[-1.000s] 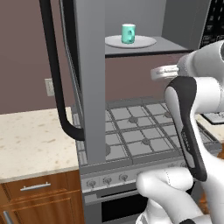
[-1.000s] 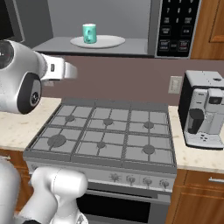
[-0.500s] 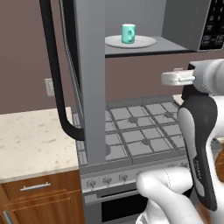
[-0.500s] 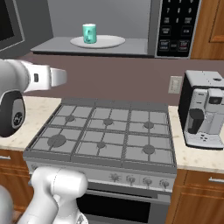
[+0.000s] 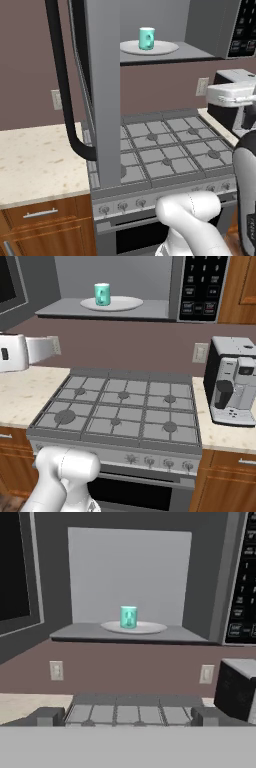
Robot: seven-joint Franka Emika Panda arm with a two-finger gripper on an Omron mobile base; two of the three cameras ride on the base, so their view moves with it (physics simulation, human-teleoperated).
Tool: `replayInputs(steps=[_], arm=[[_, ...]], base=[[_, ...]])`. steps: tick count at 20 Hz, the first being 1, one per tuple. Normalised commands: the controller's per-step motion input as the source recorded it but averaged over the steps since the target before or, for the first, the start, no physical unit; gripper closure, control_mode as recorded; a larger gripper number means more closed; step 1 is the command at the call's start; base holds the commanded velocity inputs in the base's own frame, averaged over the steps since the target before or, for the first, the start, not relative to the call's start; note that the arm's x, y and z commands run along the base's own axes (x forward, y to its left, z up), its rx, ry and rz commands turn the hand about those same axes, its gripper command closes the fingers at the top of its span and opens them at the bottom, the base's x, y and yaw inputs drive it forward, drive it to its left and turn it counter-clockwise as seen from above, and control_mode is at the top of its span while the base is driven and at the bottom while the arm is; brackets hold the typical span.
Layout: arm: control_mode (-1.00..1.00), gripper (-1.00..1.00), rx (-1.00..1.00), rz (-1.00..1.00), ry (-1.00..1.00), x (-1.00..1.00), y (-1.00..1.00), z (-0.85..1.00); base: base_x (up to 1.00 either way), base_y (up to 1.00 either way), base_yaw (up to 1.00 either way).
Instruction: Pick the mug from the counter and place it inside the microwave. Then close the microwave.
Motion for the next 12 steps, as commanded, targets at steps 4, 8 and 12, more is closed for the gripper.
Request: replayInputs(steps=[4,8,12], arm=[[-1.00,-1.00,0.00,0.00,-0.19,-0.87,0.18,0.02],[-1.00,-1.00,0.00,0.00,-0.28,-0.67,0.23,-0.07],[-1.00,-1.00,-0.01,0.00,-0.26,-0.54,0.26,-0.07]], base=[[0.00,0.00,0.00],[0.00,0.00,0.00],[0.00,0.00,0.00]])
